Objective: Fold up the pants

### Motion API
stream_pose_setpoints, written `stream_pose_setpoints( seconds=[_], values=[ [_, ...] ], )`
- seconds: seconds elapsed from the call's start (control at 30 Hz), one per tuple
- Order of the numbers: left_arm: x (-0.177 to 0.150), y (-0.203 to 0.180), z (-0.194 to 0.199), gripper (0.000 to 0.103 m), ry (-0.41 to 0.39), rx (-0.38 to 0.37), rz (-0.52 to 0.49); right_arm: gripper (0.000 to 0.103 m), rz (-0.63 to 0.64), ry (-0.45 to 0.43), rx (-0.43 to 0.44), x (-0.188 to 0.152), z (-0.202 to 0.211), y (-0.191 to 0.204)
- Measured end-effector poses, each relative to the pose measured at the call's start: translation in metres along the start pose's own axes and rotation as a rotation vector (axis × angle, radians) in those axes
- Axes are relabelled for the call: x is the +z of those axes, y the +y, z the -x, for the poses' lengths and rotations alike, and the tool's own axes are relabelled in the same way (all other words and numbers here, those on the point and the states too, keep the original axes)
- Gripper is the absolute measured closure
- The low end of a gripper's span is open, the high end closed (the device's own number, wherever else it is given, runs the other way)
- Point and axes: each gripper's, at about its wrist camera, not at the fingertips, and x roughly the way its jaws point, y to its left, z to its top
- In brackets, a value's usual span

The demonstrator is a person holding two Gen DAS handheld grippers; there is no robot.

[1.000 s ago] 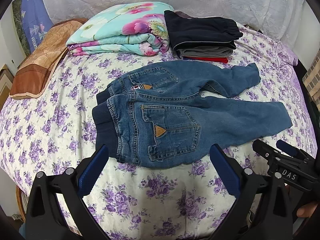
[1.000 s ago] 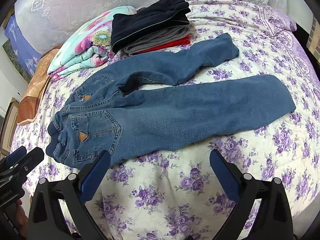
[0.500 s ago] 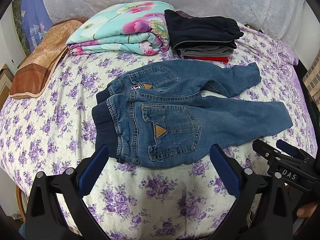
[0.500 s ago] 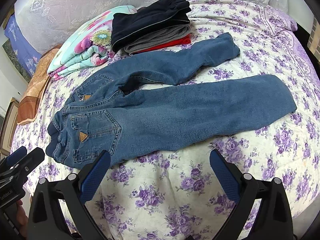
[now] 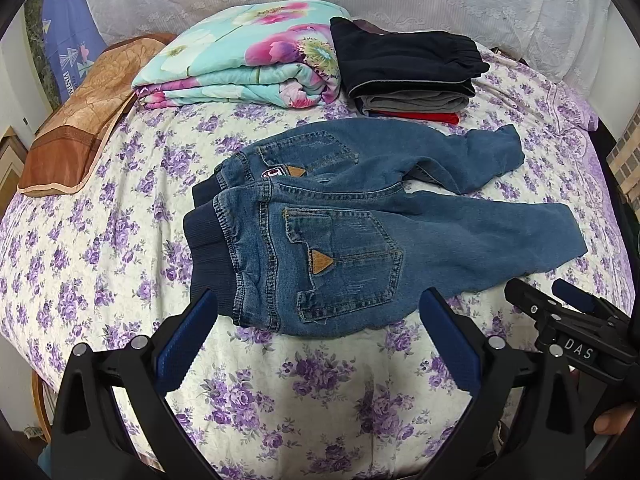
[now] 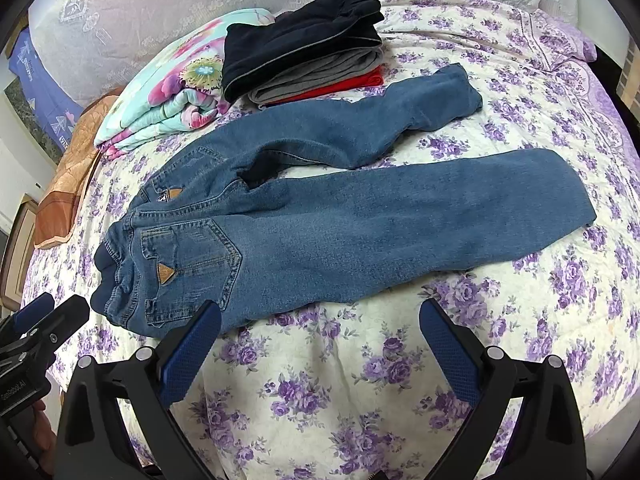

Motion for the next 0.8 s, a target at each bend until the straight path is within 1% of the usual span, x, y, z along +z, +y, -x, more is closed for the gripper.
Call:
stream_pose_setpoints(
  seconds=[0.23,0.33,0.37,0.4,0.5,0.57,0.6,0.63,0.67,0.7,0.8],
  values=[
    [0.001,0.0,0.0,0.005,0.002,-0.003,0.001,0.004,0.0,0.008,0.001,0.0,-0.005,0.002],
    [-0.001,0.009,-0.013,0.005,0.04,-0.029,0.028,0.004,-0.003,0.023,0.004,0.0,-0.009,0.001],
    [-0.002,0.016,-0.02,0.005,0.068,-0.047,0.058,0.004,-0.009,0.029,0.004,-0.001,-0.011,0.001],
    [-0.005,0.028,-0.03,0.005,0.111,-0.062,0.108,0.004,-0.015,0.035,0.005,0.0,-0.012,-0.001],
    [-0.02,0.073,-0.056,0.005,0.214,-0.084,0.303,0.003,-0.038,0.044,0.007,-0.001,-0.014,-0.008],
    [-0.032,0.101,-0.068,0.006,0.257,-0.072,0.396,0.004,-0.058,0.052,0.007,-0.003,-0.015,-0.013],
    [-0.04,0.115,-0.072,0.008,0.27,-0.048,0.428,0.003,-0.069,0.058,0.008,-0.004,-0.018,-0.015],
    [-0.045,0.123,-0.074,0.01,0.277,-0.031,0.441,0.003,-0.077,0.066,0.011,-0.005,-0.02,-0.018],
    [-0.05,0.13,-0.076,0.015,0.287,-0.02,0.452,0.003,-0.084,0.074,0.014,-0.005,-0.022,-0.019],
    [-0.055,0.135,-0.079,0.017,0.306,-0.02,0.463,0.003,-0.091,0.082,0.018,-0.007,-0.024,-0.021],
    [-0.064,0.135,-0.085,0.017,0.332,-0.039,0.467,0.003,-0.107,0.098,0.028,-0.009,-0.029,-0.025]
  ],
)
